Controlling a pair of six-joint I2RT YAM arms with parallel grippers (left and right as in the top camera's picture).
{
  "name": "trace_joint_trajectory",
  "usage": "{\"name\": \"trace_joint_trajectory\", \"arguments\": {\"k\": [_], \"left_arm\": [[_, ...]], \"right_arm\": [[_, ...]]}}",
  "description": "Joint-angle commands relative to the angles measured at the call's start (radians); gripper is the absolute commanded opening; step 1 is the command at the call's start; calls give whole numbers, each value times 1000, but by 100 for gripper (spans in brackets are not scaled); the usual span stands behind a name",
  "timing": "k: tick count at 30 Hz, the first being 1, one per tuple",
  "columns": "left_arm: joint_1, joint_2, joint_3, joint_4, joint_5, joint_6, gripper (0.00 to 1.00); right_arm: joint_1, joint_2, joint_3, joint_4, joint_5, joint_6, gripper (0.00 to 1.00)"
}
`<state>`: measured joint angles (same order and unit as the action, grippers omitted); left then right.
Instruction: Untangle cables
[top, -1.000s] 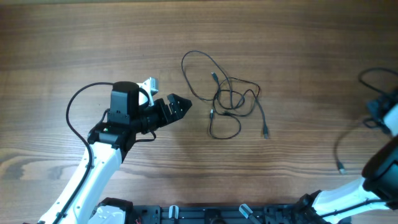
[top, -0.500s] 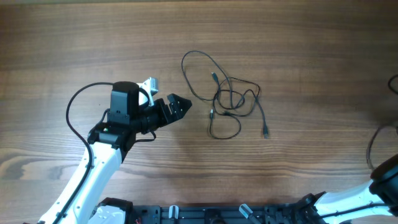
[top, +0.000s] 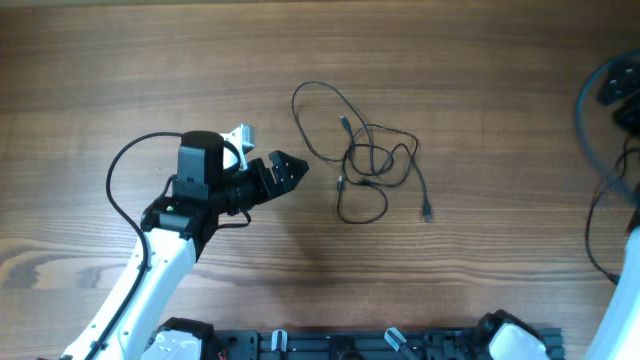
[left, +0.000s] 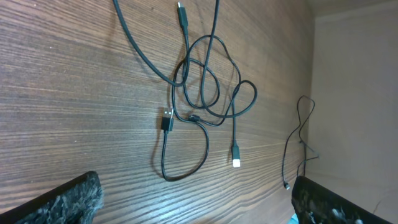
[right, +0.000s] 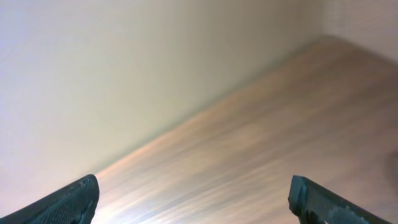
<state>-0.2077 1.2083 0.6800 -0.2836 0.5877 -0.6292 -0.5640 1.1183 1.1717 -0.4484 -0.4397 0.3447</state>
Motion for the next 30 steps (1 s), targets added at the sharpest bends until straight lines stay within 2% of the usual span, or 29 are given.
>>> {"name": "trace_joint_trajectory", "arguments": {"k": [1, 5, 12, 20, 30], "left_arm": [[0, 3, 6, 2, -11, 20, 100], [0, 3, 6, 2, -11, 20, 100], [0, 3, 6, 2, -11, 20, 100], [0, 3, 6, 2, -11, 20, 100], [0, 3, 6, 2, -11, 20, 100]], "right_arm": [[70, -130, 0, -169, -41, 193, 100], [132, -240, 0, -385, -42, 201, 100], [169, -353, 0, -610, -112, 143, 100], [169, -376, 0, -780, -169, 17, 100], [169, -377, 0, -878, -276, -142, 100]]}}
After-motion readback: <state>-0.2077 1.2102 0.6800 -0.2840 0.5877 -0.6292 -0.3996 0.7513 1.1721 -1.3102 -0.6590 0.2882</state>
